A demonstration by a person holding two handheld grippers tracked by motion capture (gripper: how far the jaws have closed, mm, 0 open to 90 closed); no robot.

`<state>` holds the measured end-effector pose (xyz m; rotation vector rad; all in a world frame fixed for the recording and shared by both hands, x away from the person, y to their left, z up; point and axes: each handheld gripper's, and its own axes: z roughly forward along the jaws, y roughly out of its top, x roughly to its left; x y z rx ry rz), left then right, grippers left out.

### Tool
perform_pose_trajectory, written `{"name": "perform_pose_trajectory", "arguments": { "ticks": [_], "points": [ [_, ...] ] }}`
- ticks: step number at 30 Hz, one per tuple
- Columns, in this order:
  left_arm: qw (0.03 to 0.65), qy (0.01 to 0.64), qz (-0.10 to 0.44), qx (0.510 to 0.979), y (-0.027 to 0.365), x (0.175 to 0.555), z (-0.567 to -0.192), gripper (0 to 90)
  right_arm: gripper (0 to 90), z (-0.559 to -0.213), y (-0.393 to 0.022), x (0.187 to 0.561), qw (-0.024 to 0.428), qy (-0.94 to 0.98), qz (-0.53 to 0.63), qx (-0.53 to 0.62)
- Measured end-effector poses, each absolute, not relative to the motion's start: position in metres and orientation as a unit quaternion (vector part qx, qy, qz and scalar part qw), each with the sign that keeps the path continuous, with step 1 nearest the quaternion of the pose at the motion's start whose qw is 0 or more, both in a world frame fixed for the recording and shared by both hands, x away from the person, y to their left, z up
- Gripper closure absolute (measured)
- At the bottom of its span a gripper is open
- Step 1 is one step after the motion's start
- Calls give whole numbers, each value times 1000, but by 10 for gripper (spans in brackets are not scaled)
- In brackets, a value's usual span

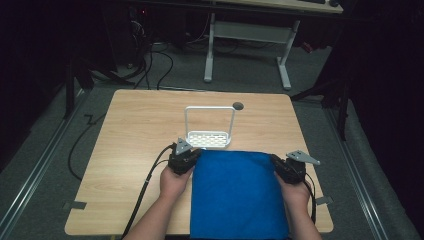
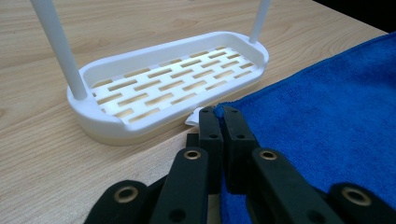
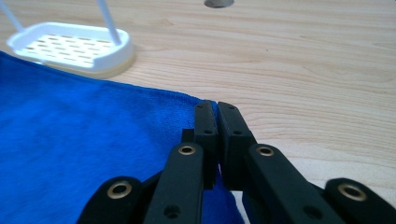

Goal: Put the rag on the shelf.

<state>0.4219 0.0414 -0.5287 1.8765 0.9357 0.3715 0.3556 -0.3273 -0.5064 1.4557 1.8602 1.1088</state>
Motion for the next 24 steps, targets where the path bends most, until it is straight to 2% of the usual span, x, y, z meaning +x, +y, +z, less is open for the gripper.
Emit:
{"name": "perform_pose_trajectory", "arguments": {
  "ticks": [8,20,24],
  "points": [
    [502,360,177,766,40,408,-518,886,881,-495,-329,339,281,682,437,515],
    [561,324,187,738,59,365,-490,886,881,-472,-318,320,306,674,469,482],
    [561,319,204,736,69,360,-482,886,881,-460,-313,314,318,668,482,470]
  ]
}}
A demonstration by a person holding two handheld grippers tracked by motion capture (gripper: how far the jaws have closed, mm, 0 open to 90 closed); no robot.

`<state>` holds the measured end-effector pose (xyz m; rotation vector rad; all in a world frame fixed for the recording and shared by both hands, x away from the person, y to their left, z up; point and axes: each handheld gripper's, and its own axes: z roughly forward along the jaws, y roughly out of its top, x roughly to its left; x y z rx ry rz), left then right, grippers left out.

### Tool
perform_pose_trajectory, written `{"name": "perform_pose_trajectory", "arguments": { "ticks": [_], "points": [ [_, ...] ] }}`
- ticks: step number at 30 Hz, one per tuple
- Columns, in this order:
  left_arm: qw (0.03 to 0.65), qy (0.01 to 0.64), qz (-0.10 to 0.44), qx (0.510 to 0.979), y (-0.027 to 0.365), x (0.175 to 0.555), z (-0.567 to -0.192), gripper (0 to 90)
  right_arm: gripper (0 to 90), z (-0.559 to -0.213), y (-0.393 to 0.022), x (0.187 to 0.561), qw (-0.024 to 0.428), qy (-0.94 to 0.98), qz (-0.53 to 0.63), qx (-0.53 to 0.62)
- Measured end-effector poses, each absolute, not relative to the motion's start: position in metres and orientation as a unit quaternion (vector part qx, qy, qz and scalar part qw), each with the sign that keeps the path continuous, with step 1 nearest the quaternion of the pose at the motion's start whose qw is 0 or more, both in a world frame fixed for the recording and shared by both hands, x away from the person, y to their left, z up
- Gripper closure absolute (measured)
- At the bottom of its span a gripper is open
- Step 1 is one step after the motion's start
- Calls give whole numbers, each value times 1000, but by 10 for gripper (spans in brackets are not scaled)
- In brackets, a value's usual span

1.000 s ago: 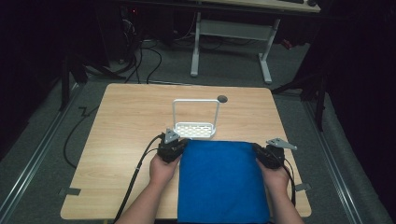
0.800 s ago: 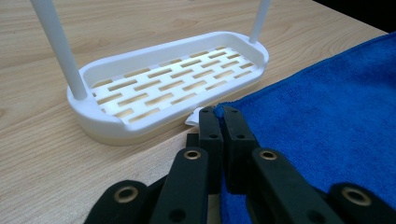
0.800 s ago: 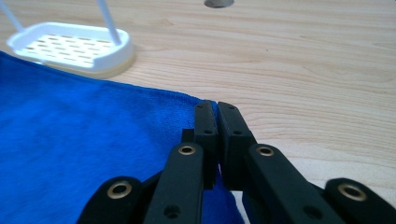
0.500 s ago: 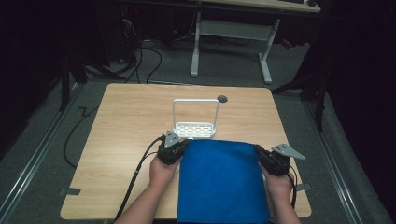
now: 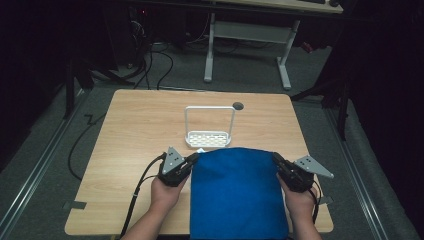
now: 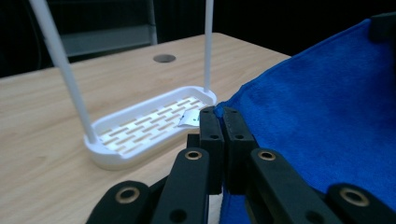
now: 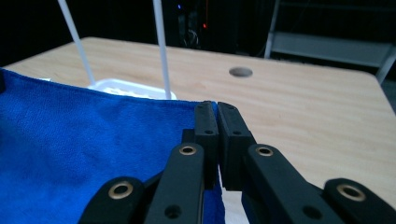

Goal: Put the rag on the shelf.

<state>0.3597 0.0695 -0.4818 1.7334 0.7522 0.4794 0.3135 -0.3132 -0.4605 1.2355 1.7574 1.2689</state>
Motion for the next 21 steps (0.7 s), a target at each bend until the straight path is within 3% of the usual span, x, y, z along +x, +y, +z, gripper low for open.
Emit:
{"name": "perform_pose_trajectory", "arguments": {
  "ticks": [21],
  "points": [
    [606,318,263,680,113,344,-432,886,881,-416,-294,290,363,634,537,421]
  ]
}}
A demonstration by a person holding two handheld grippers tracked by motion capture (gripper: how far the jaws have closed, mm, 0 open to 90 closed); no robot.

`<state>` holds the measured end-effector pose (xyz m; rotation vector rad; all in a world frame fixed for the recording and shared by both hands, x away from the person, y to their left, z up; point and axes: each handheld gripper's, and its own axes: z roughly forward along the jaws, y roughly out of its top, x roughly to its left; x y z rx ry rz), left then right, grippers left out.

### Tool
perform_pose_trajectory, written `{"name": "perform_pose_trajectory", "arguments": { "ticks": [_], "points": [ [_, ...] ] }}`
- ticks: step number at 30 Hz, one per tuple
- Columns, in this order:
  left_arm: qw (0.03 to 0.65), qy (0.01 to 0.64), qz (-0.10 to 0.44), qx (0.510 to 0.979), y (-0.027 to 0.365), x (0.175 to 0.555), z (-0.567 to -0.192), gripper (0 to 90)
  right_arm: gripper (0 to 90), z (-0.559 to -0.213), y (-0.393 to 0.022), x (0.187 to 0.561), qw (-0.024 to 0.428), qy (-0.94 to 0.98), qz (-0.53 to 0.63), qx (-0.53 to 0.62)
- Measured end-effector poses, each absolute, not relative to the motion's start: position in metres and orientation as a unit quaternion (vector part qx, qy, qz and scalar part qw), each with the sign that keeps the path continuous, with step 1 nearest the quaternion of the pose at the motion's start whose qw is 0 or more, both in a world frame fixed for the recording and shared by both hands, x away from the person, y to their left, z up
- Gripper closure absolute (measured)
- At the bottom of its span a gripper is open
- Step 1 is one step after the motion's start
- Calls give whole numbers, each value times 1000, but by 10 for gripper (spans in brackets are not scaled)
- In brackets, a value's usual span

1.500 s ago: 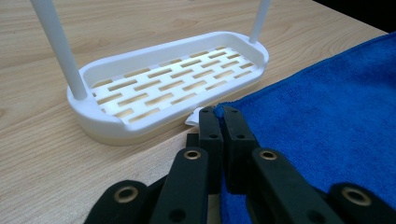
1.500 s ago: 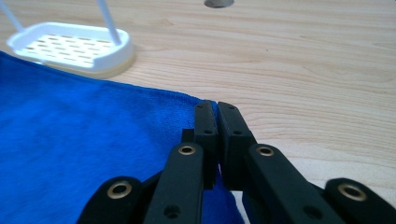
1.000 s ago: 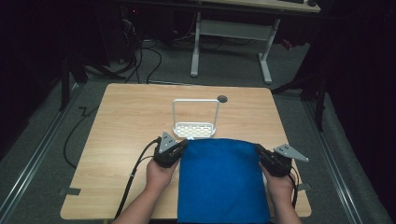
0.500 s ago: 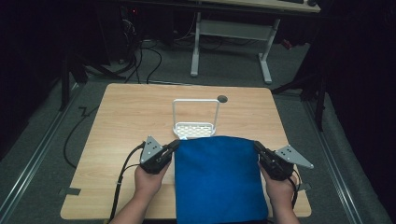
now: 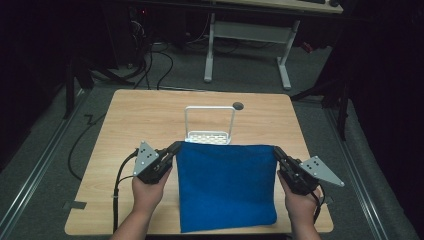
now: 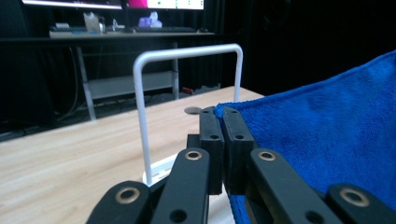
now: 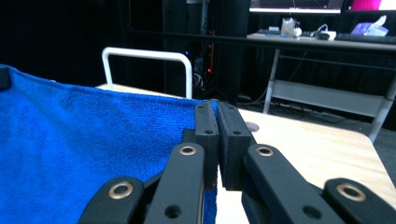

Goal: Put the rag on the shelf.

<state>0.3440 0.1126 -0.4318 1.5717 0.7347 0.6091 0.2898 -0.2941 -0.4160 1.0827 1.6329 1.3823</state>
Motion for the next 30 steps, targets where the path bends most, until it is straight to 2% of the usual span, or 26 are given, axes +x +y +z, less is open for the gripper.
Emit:
{"name": "perform_pose_trajectory", "arguments": {
  "ticks": [12,30],
  "points": [
    [626,325,282,650,132,341,-400,886,882,-385,-276,296,363,625,566,396],
    [622,304,321,646,141,354,-344,886,882,-333,-269,306,374,615,593,362]
  ]
}}
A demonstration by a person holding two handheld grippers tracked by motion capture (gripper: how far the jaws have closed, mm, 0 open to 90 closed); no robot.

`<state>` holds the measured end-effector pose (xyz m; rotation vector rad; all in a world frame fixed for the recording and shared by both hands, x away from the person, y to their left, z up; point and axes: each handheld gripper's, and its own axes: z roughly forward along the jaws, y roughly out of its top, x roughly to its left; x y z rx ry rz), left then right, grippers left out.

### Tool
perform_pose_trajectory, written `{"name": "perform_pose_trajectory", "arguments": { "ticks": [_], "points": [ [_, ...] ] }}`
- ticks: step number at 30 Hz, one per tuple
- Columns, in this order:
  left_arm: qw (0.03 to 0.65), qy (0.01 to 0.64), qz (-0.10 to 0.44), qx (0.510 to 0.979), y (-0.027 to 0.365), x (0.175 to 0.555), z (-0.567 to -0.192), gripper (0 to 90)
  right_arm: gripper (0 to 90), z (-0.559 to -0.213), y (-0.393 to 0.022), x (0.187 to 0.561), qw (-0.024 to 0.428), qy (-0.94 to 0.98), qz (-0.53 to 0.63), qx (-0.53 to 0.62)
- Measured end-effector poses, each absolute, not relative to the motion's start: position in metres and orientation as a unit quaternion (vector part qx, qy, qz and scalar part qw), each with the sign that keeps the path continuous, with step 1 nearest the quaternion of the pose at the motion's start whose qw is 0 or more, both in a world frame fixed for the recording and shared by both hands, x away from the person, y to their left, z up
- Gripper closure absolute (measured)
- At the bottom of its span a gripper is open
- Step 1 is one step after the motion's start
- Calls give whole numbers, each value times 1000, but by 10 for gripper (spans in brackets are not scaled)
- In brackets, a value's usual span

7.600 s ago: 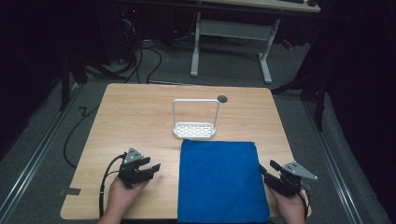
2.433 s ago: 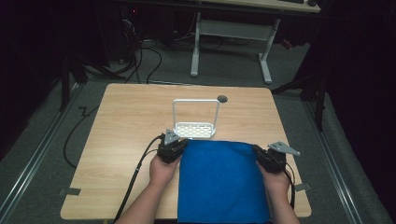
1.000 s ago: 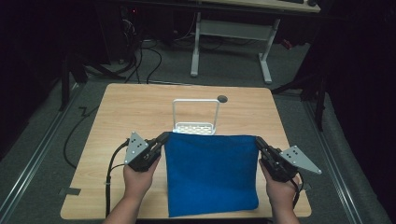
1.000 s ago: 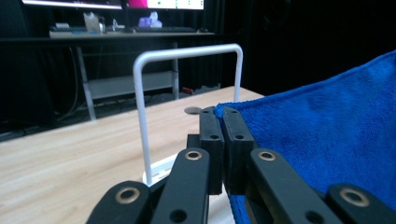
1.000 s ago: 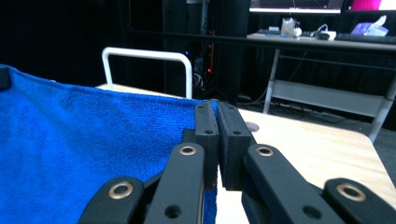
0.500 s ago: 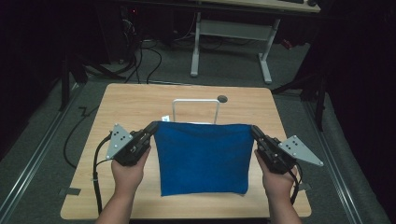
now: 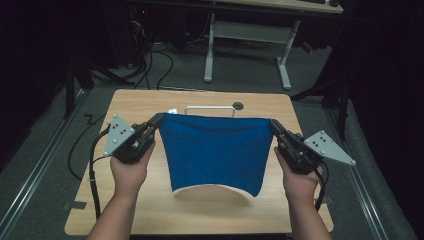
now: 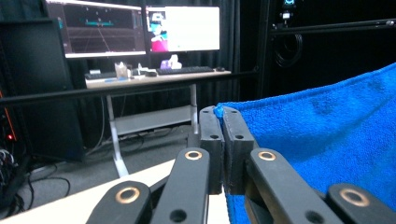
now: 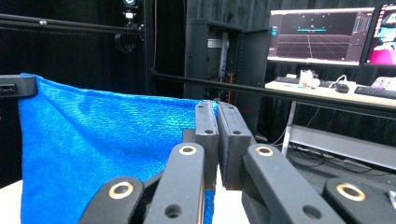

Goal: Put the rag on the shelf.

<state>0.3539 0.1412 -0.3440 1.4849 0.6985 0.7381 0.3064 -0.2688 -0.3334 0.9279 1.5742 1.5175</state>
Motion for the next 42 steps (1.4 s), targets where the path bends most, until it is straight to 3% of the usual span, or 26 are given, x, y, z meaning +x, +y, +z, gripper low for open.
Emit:
{"name": "perform_pose_trajectory", "arguments": {
  "ticks": [27,42],
  "points": [
    [589,305,368,651,155,435,-296,886,882,-290,-247,377,379,618,586,361],
    [564,301,391,662,135,489,-275,886,882,-274,-255,432,390,611,573,382]
  ]
}}
